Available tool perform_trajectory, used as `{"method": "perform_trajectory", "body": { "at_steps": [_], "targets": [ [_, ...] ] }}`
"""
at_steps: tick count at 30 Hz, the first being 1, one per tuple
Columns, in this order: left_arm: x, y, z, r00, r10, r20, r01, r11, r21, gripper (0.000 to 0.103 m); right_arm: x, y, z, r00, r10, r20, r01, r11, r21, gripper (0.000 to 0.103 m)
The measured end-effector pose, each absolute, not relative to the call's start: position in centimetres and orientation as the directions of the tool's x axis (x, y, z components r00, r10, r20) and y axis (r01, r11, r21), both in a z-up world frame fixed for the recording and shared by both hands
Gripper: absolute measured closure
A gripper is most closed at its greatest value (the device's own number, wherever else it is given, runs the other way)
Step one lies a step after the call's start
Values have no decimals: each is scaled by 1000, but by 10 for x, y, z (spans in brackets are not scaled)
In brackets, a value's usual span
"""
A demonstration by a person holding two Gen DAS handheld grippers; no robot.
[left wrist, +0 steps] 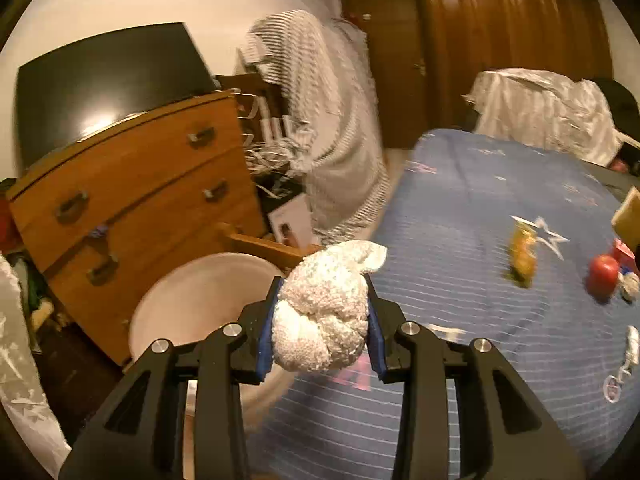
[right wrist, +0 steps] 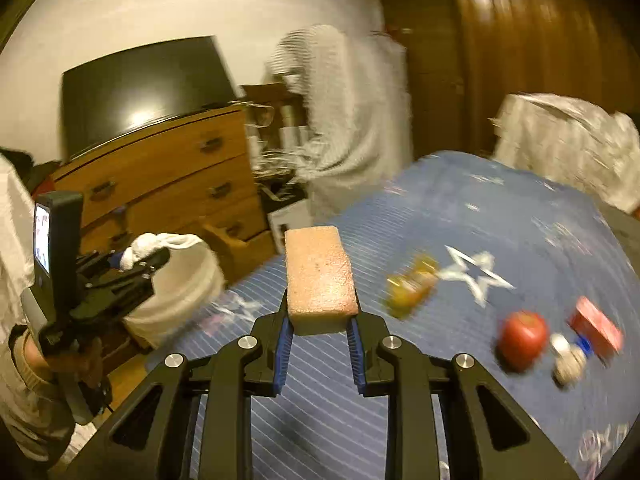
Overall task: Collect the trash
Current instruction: 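Carry the sponge and towel bundle over the white bucket, then open both tools to drop the towel and sponge into the bucket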
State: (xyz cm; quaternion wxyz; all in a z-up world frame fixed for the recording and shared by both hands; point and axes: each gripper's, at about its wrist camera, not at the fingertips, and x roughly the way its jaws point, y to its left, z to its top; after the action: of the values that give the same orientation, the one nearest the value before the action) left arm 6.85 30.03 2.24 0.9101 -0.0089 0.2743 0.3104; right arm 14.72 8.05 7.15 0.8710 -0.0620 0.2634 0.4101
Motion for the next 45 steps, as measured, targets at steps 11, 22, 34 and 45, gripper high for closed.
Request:
{"method": "perform_trajectory", "body": {
  "at_steps": [11, 22, 34, 45],
  "targets": [
    [34, 400, 31, 552, 671, -496, -700, 696, 163, 68, 132, 277, 103, 353, 736, -577, -873, 481, 78, 77],
    [25, 462, 3, 474, 678, -562, -741, 652, 162, 68, 123, 400, 86, 291, 696, -657, -916, 402, 19, 77],
    [27, 495, -26, 442, 655, -613, -751, 644, 147, 68, 129, 459, 51, 271, 659, -701, -926, 378, -2, 77],
    [29, 517, -32, 434, 645, -629, -760, 637, 129, 66, 133, 476, 33, 240, 652, -719, -937, 348, 4, 77]
  ]
}}
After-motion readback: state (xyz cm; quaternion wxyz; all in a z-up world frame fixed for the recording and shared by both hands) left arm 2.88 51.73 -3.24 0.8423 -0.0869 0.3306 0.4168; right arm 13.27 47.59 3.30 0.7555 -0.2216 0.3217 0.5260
